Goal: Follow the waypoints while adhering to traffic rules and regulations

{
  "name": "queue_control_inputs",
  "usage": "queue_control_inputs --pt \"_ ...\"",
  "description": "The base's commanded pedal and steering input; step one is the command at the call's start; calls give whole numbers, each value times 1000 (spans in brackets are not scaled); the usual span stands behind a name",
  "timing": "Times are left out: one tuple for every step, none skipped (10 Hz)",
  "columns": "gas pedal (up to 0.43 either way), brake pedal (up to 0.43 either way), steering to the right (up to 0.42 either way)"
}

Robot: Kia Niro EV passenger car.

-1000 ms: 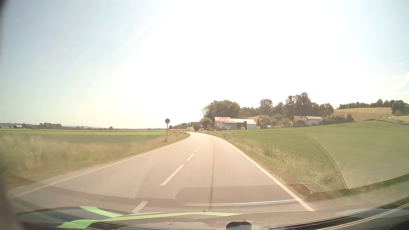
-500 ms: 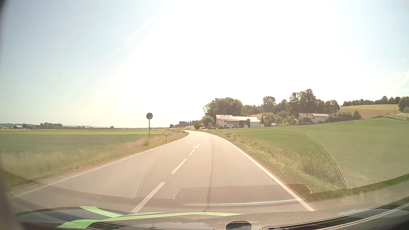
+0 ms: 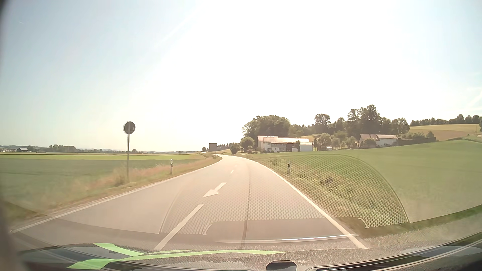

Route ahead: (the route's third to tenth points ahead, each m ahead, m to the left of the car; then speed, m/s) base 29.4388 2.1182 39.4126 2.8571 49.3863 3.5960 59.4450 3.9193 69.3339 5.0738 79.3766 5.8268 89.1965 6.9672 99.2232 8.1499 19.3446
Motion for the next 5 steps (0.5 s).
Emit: queue_control_inputs --pt "311 0 -10" --pt "299 0 -10" --pt "260 0 -10" --pt "248 0 -11" --pt "248 0 -11"
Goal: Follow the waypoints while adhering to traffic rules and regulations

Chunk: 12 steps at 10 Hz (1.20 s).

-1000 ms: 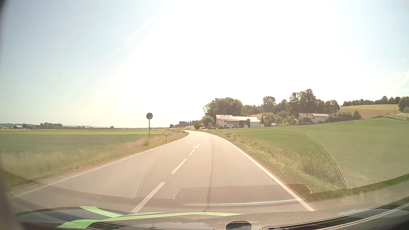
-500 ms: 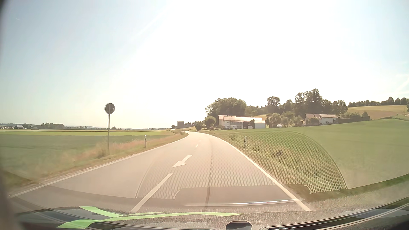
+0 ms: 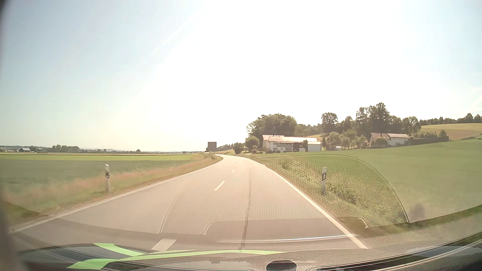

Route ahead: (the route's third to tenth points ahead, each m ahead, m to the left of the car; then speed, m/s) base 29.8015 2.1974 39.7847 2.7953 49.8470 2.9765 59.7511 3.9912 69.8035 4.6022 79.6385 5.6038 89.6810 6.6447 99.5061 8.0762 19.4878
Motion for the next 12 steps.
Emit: queue_control_inputs --pt "248 0 -11" --pt "248 0 -11" --pt "248 0 -10" --pt "248 0 -9" --pt "248 0 -9" --pt "248 0 -9" --pt "248 0 -9" --pt "248 0 -9" --pt "248 0 -9" --pt "248 0 -9" --pt "248 0 -9" --pt "248 0 -9"
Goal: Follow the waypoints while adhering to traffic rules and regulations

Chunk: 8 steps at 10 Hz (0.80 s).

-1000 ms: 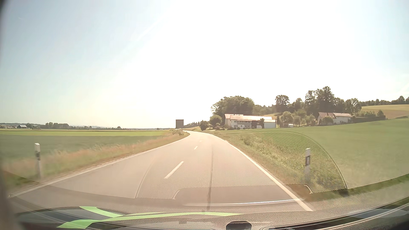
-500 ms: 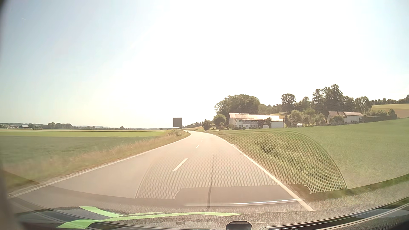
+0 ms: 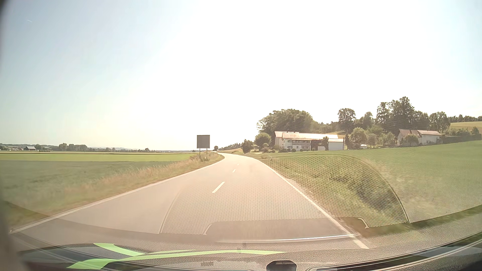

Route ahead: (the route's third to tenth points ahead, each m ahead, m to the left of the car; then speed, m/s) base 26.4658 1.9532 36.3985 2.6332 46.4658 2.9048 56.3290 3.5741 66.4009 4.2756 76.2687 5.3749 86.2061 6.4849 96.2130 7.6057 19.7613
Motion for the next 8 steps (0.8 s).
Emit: queue_control_inputs --pt "220 0 -9" --pt "220 0 -9" --pt "228 0 -8" --pt "228 0 -8" --pt "228 0 -9" --pt "228 0 -9" --pt "228 0 -8" --pt "228 0 -8"
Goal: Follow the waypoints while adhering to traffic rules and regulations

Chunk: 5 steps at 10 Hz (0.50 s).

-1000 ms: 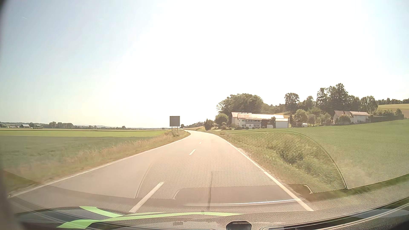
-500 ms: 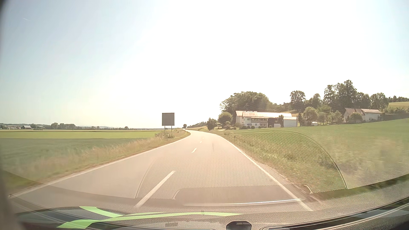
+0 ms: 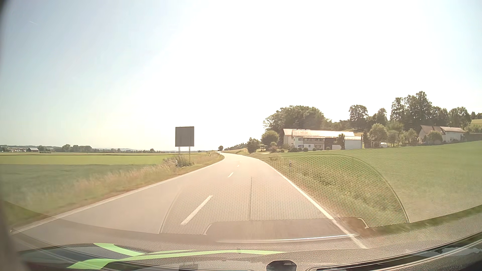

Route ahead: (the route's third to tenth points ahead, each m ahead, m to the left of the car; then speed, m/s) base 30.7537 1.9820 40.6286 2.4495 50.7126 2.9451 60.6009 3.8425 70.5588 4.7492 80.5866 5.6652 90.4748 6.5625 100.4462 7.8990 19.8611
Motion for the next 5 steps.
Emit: queue_control_inputs --pt "228 0 -8" --pt "220 0 -9" --pt "220 0 -9" --pt "220 0 -9" --pt "228 0 -9"
